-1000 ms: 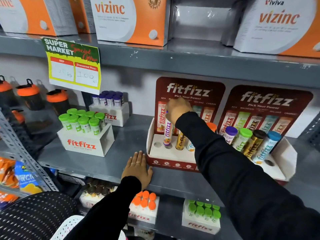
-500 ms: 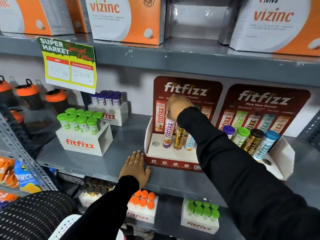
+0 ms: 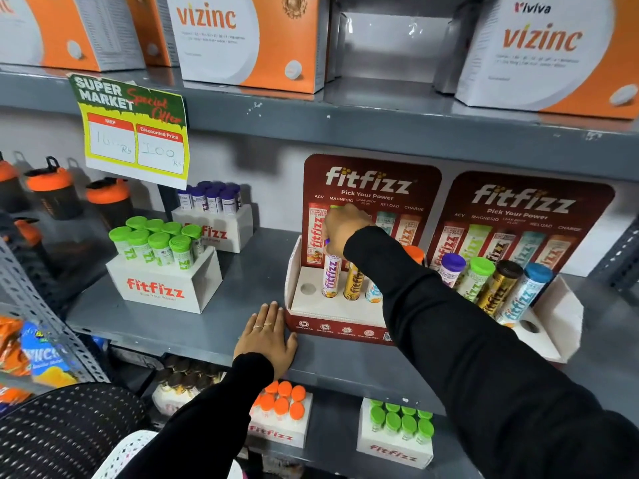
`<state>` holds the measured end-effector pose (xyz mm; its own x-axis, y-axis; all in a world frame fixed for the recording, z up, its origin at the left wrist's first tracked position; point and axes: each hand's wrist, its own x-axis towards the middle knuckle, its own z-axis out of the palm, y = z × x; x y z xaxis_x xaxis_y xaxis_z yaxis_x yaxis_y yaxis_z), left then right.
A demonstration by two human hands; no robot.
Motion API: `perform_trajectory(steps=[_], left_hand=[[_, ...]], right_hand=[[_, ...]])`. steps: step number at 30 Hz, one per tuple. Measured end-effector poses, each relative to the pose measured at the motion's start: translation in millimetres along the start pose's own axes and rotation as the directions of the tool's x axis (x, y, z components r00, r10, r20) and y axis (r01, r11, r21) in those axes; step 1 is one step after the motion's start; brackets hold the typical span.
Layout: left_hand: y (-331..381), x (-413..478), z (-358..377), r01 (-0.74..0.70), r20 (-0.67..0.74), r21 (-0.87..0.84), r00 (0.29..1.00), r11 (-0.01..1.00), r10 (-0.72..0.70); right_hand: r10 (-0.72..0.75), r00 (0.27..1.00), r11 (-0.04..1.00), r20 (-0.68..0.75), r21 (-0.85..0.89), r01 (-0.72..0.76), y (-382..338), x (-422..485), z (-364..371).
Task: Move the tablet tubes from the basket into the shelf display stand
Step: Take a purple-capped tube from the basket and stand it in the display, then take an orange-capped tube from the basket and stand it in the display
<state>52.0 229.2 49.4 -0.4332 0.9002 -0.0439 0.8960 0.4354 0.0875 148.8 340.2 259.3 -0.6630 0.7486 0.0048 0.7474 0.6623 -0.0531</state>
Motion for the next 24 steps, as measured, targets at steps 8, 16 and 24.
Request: perform_trajectory(steps=[8,16,24], left_hand=[[0.3,-1.8,-5.0,-0.036,-0.064,-0.058,0.997,0.998,0.033],[-63.9,-53.0,17.0,0.015,-0.487,-0.356,0.85,0.934,-0.199],[-165.2,-192.3,169.5,0.437,-0.299,-0.377,0.777,0.817,-0.554]], right_hand=[[-0.03,0.996,0.996,-0.085,-0.091,0.022,-8.8,-12.4,4.6],[-0.466,0.533,0.801,-0.706,-0.081,0.593,-95.8,-28.5,91.4],[-0.706,0.676,0.608,-0.213,0.308,0.732,-213.2,-65.9,277.4]])
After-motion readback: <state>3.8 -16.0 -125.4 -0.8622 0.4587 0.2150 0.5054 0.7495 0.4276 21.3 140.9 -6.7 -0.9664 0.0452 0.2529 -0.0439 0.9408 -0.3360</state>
